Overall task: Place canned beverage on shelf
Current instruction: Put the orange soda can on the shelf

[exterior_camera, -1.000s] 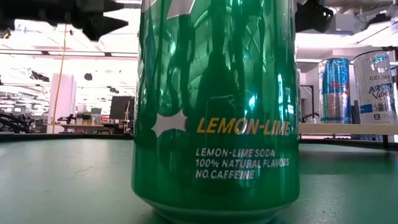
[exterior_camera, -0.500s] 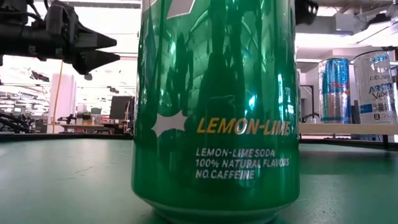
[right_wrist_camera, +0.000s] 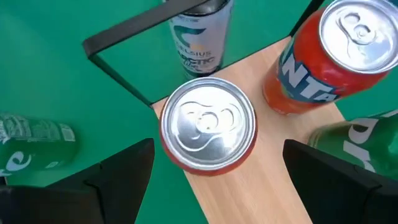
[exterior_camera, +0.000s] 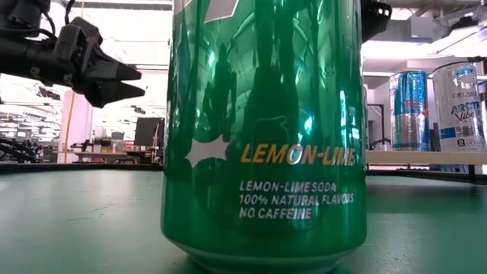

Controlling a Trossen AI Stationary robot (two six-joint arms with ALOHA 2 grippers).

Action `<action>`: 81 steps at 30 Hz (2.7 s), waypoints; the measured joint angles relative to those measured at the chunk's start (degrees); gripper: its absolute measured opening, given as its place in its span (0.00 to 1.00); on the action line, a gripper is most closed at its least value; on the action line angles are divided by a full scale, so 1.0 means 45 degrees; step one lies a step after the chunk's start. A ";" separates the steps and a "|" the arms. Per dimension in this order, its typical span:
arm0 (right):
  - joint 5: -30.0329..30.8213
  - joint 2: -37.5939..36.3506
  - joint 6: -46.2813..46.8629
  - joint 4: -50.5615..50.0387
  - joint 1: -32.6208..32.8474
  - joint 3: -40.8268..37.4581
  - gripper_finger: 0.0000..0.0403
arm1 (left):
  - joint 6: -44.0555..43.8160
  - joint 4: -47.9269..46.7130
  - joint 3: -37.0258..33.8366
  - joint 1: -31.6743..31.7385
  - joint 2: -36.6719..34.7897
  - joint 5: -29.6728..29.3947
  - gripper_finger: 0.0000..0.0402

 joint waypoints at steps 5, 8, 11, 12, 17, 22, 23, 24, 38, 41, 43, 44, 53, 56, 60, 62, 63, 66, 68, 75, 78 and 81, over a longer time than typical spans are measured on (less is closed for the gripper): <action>-0.0167 0.0215 0.0027 0.0199 -0.0214 0.0000 0.94 | 0.0122 -0.0201 -0.0005 0.0000 0.0000 0.0029 0.83; -0.0177 0.0231 0.0022 0.0320 -0.0229 -0.0005 0.94 | 0.0151 -0.0775 -0.0005 0.0000 0.0000 0.0029 0.83; -0.0196 0.0267 -0.0012 0.0405 -0.0288 0.0002 0.94 | 0.0151 -0.1514 -0.0010 0.0000 0.0005 0.0034 0.83; -0.0211 0.0270 -0.0012 0.0376 -0.0288 -0.0005 0.94 | 0.0151 -0.1856 -0.0010 0.0000 0.0001 0.0034 0.83; -0.0207 0.0265 -0.0016 0.0422 -0.0288 -0.0005 0.94 | 0.0152 -0.3604 -0.0010 0.0000 0.0005 0.0039 0.83; -0.0207 0.0343 -0.0017 0.0522 -0.0288 -0.0005 0.94 | 0.0169 -0.4457 0.0083 0.0000 0.0122 0.0169 0.83; -0.0207 0.0418 -0.0017 0.0596 -0.0288 -0.0005 0.94 | 0.0160 -0.4493 0.0092 0.0000 0.0126 0.0179 0.83; -0.0207 0.0453 -0.0018 0.0599 -0.0288 -0.0005 0.94 | 0.0160 -0.4503 0.0097 0.0000 0.0126 0.0179 0.83; -0.0202 0.0639 -0.0740 0.0620 -0.0333 -0.0005 0.88 | 0.0160 -0.4640 0.0136 0.0000 0.0126 0.0165 0.83; -0.0197 0.0639 -0.0917 0.0627 -0.0331 -0.0005 0.80 | 0.0160 -0.4643 0.0136 0.0000 0.0126 0.0160 0.83; -0.0202 0.0633 -0.1033 0.0633 -0.0336 -0.0004 0.74 | 0.0160 -0.4652 0.0141 -0.0002 0.0126 0.0155 0.83; -0.0204 0.0624 -0.1097 0.0655 -0.0336 0.0000 0.72 | 0.0160 -0.4653 0.0146 0.0000 0.0126 0.0152 0.83; -0.0207 0.0620 -0.2560 0.0724 -0.0343 0.0000 0.69 | 0.0160 -0.4658 0.0150 0.0000 0.0126 0.0141 0.83; -0.0465 0.0620 -0.2901 0.0729 -0.0506 0.0007 0.70 | 0.0160 -0.4660 0.0151 -0.0003 0.0126 0.0141 0.83; -0.0942 0.0605 -0.3411 0.0735 -0.0820 0.0019 0.70 | 0.0160 -0.4663 0.0151 0.0000 0.0126 0.0141 0.83; -0.1161 0.0605 -0.3692 0.0763 -0.0971 0.0019 0.70 | 0.0160 -0.4663 0.0155 0.0000 0.0126 0.0141 0.83; -0.1227 0.0605 -0.3776 0.0763 -0.1043 0.0019 0.70 | 0.0160 -0.4668 0.0155 0.0000 0.0126 0.0141 0.83; -0.1316 0.0605 -0.3968 0.0768 -0.1190 0.0019 0.70 | 0.0160 -0.4668 0.0160 0.0000 0.0126 0.0141 0.83; -0.1480 0.0605 -0.4034 0.0763 -0.1265 0.0019 0.70 | 0.0160 -0.4668 0.0160 0.0000 0.0126 0.0141 0.83; -0.1916 0.0605 -0.4077 0.0701 -0.1371 0.0019 0.70 | 0.0160 -0.4668 0.0160 -0.0002 0.0126 0.0141 0.83; -0.2005 0.0605 -0.4077 0.0681 -0.1371 0.0019 0.70 | 0.0160 -0.4668 0.0160 0.0000 0.0126 0.0141 0.83; -0.2062 0.0605 -0.4082 0.0671 -0.1371 0.0019 0.70 | 0.0160 -0.4668 0.0160 0.0000 0.0126 0.0146 0.83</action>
